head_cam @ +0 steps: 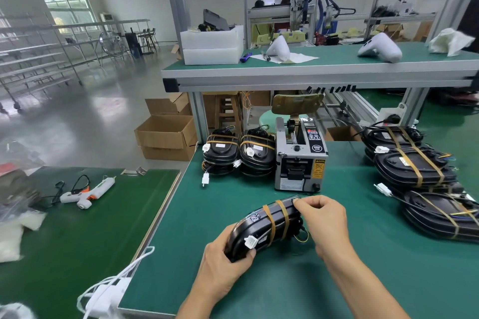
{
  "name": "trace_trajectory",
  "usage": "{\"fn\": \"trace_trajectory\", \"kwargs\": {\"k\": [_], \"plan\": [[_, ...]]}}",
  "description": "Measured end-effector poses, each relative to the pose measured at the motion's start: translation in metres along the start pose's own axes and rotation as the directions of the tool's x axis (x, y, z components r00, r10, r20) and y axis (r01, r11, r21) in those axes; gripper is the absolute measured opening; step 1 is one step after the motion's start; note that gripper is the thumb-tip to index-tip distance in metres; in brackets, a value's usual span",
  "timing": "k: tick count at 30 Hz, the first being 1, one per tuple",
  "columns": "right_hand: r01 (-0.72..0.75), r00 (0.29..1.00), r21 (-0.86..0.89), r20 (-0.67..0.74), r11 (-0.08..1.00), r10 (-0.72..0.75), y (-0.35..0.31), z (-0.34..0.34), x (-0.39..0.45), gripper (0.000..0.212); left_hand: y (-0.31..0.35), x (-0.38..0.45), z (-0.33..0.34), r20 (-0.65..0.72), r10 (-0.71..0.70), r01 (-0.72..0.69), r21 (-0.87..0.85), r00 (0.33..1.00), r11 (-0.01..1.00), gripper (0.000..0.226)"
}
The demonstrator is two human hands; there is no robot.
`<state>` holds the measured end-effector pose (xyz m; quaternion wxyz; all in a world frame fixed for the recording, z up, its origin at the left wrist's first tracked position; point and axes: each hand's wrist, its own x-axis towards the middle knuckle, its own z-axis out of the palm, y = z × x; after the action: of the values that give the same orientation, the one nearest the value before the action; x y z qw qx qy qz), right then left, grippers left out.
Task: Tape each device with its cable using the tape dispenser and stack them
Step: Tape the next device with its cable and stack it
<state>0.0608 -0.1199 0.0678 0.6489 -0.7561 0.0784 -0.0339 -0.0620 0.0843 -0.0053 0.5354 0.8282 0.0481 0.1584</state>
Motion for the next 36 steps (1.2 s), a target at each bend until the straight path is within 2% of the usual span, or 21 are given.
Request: {"fn": "trace_trajectory", "kwargs": {"k": [9,15,18,24,29,33,36], "plan": [[0.078,0.997,0.074,0.008,0.994,-0.078,0.003,-0.001,-0.004,0.007,0.007,-0.001,-0.001,-0.003,0.033,-0.033,0.013,0.999,0.999,0.053],[0.061,0.998,0.082,0.005,0.995,-0.062,0.006,0.004,-0.004,0.009,0.011,-0.002,0.000,-0.021,0.042,-0.042,0.018,0.999,0.999,0.053],[0.096,0.994,0.051,0.052,0.994,-0.099,0.007,0.002,-0.008,0.001,0.009,-0.002,0.000,-0.014,0.045,-0.045,0.010,0.999,0.999,0.053],[0.105,0.985,0.026,0.137,0.994,-0.107,0.008,0.003,-0.009,0.027,0.008,-0.002,0.000,0.001,0.047,-0.047,0.027,0.999,0.999,0.053],[0.017,0.980,0.186,0.192,0.982,-0.053,0.013,0.003,-0.006,0.002,0.005,-0.001,0.000,0.004,0.030,-0.030,0.040,1.000,0.999,0.055],[-0.004,0.977,0.151,0.214,0.989,-0.029,0.011,0.002,-0.006,0.024,-0.002,0.000,0.000,0.002,0.005,-0.005,0.051,1.000,0.999,0.053],[-0.002,0.959,0.139,0.281,0.990,-0.038,0.013,-0.002,-0.007,0.022,-0.005,0.001,0.000,0.004,-0.009,0.009,0.058,1.000,0.998,0.054]]}}
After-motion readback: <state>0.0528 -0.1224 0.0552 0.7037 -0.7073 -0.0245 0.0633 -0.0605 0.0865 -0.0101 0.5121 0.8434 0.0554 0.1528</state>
